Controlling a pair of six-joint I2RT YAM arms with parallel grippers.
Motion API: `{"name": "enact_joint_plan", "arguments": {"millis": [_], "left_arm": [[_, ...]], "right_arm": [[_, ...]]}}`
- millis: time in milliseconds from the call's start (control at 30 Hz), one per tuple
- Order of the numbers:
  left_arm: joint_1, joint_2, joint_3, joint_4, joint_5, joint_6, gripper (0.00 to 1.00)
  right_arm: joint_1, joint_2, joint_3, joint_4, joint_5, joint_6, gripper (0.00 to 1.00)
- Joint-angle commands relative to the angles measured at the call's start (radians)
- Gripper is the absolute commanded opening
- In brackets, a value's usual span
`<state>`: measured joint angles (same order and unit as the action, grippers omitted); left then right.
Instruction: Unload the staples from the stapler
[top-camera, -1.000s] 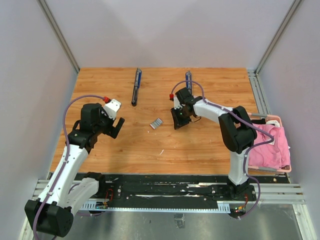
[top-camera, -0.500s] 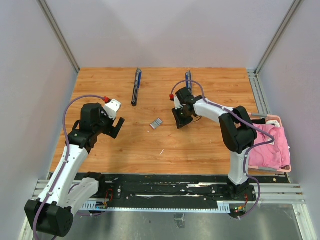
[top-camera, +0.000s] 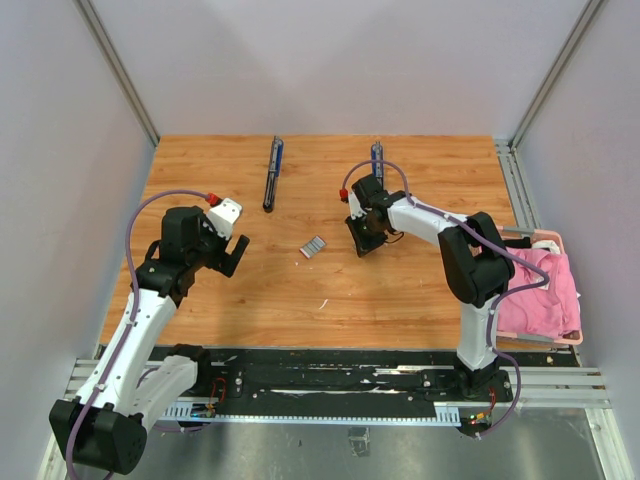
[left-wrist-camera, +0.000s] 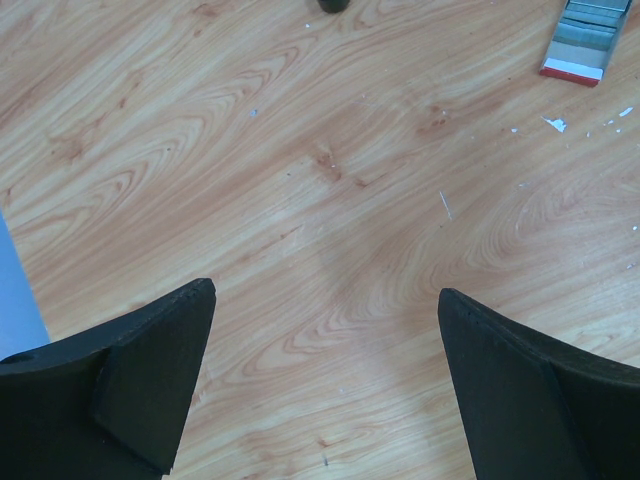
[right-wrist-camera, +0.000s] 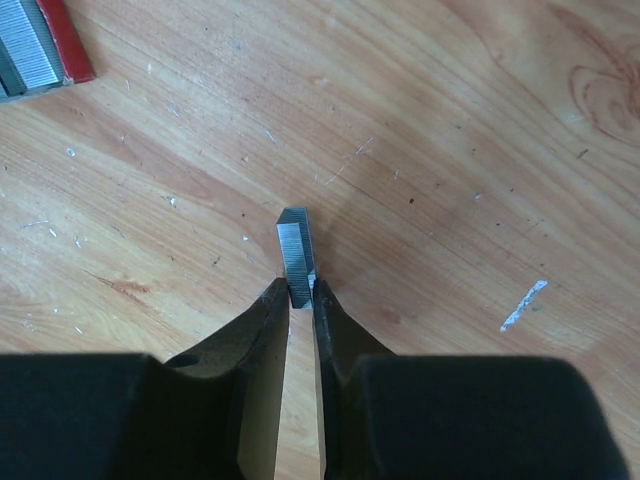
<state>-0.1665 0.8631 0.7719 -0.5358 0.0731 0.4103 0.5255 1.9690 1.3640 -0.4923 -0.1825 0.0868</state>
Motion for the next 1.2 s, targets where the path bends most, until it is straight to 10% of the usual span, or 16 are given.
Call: {"name": "enact_joint_plan", "arguments": {"millis": [0,533,1167], "left_arm": [[0.004,-0.013,-0.006,0.022,0.012,0.004,0.98],[0.004,-0.009,-0.006,0.023,0.008,0.002,0.98],[0.004,-0.007,-0.005,0.022,0.008,0.002,0.98]], "right_arm": [[-0.021,-0.021,0.013,-0.023,-0.019,-0.020,0.16],[-0.160,0.060,0.029,0.034,-0.425,0.083,0.15],[-0.142,0.018,0.045,0.011,-0.364,0.075,0.19]]}}
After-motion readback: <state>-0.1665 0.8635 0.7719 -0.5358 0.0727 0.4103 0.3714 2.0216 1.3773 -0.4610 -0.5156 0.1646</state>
